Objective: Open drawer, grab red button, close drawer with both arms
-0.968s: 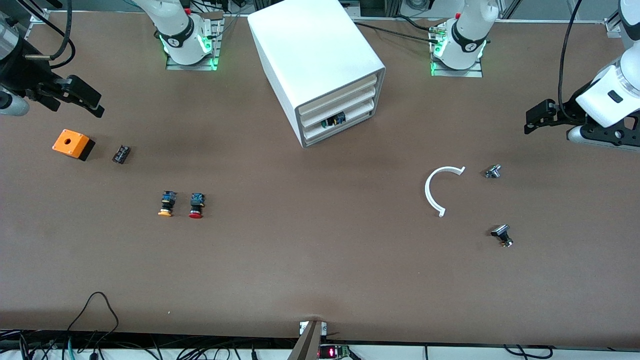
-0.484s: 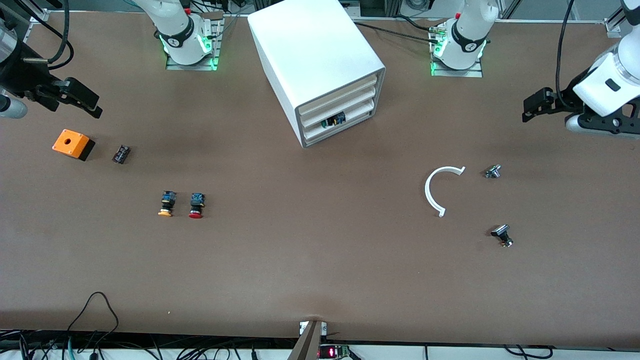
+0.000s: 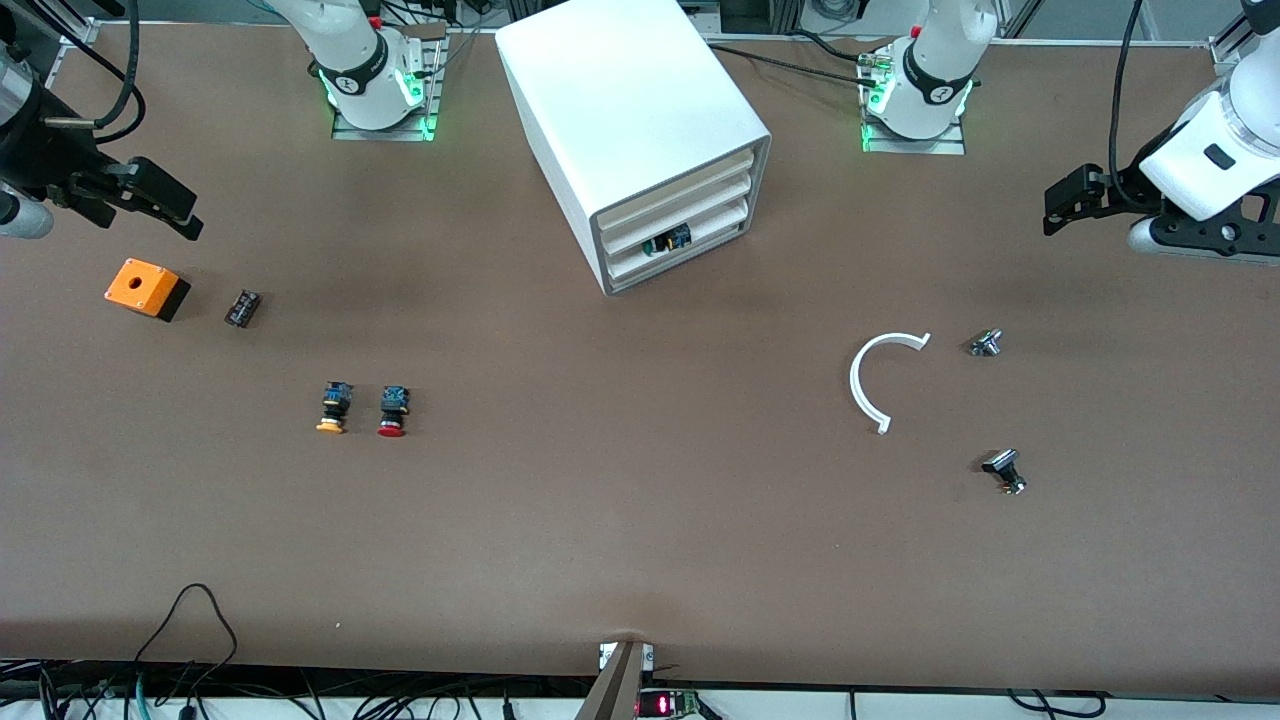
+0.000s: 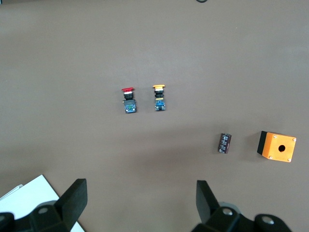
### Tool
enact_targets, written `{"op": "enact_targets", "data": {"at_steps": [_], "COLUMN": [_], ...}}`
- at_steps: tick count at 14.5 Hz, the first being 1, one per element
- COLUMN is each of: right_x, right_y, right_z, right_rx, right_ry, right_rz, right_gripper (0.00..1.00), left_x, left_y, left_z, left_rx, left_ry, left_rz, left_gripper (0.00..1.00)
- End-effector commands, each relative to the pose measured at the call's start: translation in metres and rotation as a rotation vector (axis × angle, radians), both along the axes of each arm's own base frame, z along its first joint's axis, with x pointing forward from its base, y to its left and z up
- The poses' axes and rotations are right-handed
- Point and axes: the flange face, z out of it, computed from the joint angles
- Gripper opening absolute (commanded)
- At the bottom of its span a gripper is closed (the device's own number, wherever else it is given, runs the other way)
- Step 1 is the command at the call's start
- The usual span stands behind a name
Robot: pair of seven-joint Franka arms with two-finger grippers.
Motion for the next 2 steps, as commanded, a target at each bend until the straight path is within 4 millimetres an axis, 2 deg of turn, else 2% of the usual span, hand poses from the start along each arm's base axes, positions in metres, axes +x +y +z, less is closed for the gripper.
{"op": "enact_targets", "data": {"at_steps": [1,2], "right_x": [-0.0032,-0.0033], "right_y": [-0.0028,-0.0028], "right_z": [0.0011,0.0009], "right_rx": [0.000,0.000], "right_ry": [-0.004,-0.003], "right_rz": [0.012,0.013], "right_gripper": [1.00,1.00], "left_x": [0.0019,0.0019], "left_y": [-0.0036,-0.0036], "left_z": [0.0059,0.0059], "left_rx": [0.023,0.022], "left_ry": [-0.013,-0.013], "left_rz": [0.001,-0.001], "left_gripper": [1.00,1.00]}}
